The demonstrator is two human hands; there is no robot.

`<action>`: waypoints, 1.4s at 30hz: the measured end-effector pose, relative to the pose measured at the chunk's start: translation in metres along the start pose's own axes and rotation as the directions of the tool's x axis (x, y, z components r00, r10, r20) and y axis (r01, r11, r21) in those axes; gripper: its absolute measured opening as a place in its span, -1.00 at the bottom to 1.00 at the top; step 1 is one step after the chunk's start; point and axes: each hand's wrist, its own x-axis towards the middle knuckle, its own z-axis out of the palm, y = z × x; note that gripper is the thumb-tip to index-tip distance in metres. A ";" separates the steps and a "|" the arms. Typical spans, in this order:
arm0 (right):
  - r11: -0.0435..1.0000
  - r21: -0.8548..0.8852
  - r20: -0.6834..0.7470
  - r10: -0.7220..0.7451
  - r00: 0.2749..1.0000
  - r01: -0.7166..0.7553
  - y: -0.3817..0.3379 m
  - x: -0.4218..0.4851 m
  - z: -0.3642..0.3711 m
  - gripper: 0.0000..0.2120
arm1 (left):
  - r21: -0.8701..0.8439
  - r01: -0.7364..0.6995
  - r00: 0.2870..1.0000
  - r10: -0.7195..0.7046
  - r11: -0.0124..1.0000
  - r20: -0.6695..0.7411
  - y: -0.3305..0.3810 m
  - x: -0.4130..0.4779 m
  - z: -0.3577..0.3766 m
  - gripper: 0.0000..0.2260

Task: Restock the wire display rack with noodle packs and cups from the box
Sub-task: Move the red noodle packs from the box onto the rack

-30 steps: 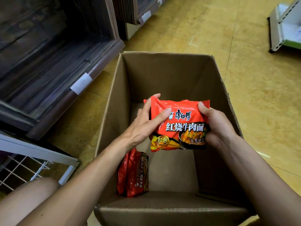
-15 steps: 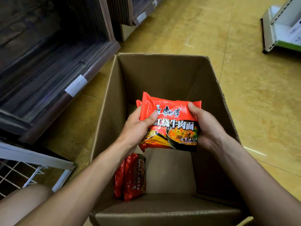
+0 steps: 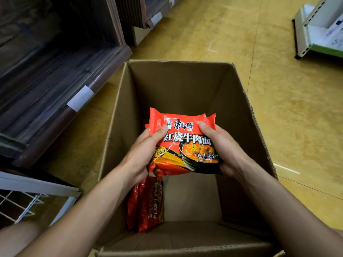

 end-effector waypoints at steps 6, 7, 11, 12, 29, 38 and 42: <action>1.000 -0.028 -0.016 0.011 1.000 -0.012 0.001 0.001 -0.004 -0.65 | 0.052 0.074 0.995 -0.078 0.996 0.064 -0.005 -0.002 0.000 -0.65; 1.000 -0.026 -0.012 0.015 1.000 -0.015 0.001 0.002 -0.004 -0.64 | 0.051 0.073 0.995 -0.076 0.996 0.063 -0.005 -0.003 0.001 -0.65; 0.999 -0.015 0.010 0.031 0.999 -0.031 0.004 0.003 0.000 -0.62 | 0.028 0.052 0.998 -0.053 0.998 0.019 -0.004 -0.004 -0.004 -0.69; 0.999 -0.012 0.011 0.037 0.999 -0.037 0.004 0.003 0.001 -0.63 | 0.025 0.055 0.998 -0.055 0.998 0.005 -0.003 -0.004 -0.006 -0.70; 0.986 -0.162 -0.061 0.026 0.998 -0.035 -0.020 -0.059 0.021 -0.66 | -0.033 0.139 0.969 -0.143 0.990 -0.202 0.009 -0.069 0.022 -0.67; 0.985 -0.054 -0.149 0.152 0.977 -0.161 -0.013 -0.133 0.032 -0.75 | 0.065 0.165 0.928 -0.133 0.984 -0.348 0.007 -0.135 0.037 -0.55; 0.977 -0.005 -0.162 0.209 0.964 -0.213 -0.017 -0.178 0.040 -0.71 | 0.056 0.222 0.921 -0.190 0.974 -0.339 0.013 -0.181 0.042 -0.59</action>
